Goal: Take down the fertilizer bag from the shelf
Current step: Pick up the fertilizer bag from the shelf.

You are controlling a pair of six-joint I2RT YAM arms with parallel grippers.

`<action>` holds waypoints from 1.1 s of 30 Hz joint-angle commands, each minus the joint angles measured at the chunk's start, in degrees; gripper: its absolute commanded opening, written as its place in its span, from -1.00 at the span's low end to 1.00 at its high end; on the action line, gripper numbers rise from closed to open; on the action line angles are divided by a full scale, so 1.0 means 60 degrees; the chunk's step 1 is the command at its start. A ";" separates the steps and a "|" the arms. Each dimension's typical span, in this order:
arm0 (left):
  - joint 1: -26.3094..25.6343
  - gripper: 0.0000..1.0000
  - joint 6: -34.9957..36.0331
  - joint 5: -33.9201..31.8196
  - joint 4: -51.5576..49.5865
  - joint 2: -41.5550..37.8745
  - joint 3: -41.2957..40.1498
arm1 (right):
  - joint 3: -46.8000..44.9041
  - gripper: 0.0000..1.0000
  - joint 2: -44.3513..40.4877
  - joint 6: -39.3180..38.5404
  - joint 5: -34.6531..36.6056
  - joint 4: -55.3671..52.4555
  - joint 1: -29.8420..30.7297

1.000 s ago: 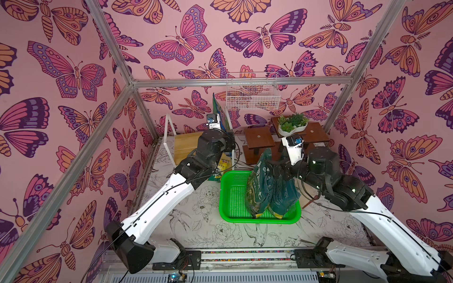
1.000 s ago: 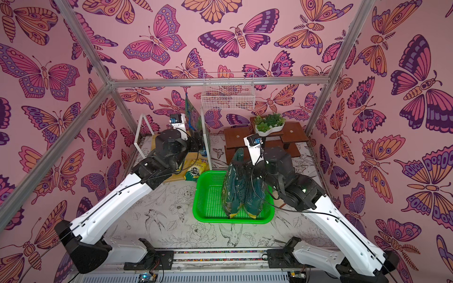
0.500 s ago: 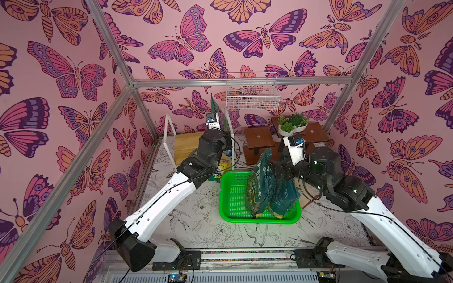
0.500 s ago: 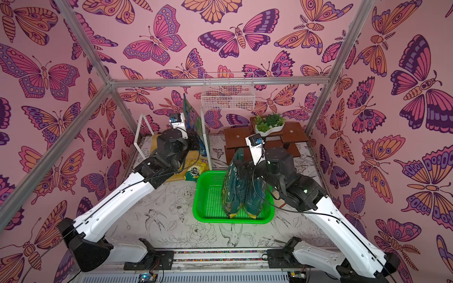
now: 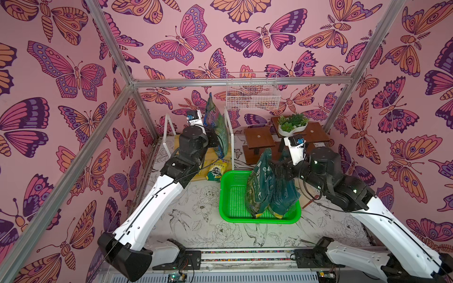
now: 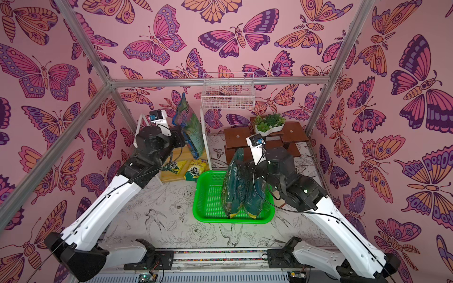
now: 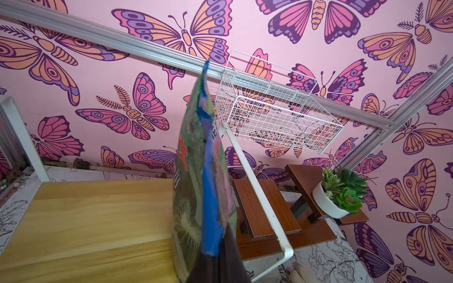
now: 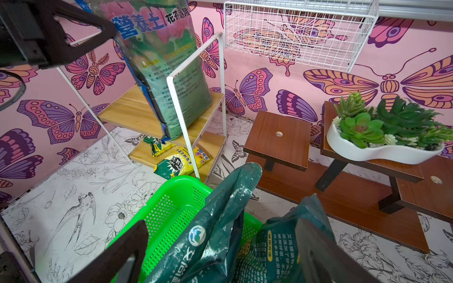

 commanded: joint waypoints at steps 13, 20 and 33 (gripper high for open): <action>0.0472 -1.00 0.0108 0.3579 -0.0555 -0.1348 0.2145 | 0.0742 0.95 0.0732 -0.0377 -0.2955 0.0374 -0.0594; 0.0501 -1.00 -0.0599 0.4920 -0.0865 -0.1821 0.2417 | 0.1863 1.00 0.1621 -0.0474 -0.3751 0.0184 -0.0713; 0.0501 -1.00 -0.1103 0.5906 -0.0706 -0.2135 0.2490 | 0.2172 1.00 0.1992 -0.0193 -0.4417 0.0504 -0.0724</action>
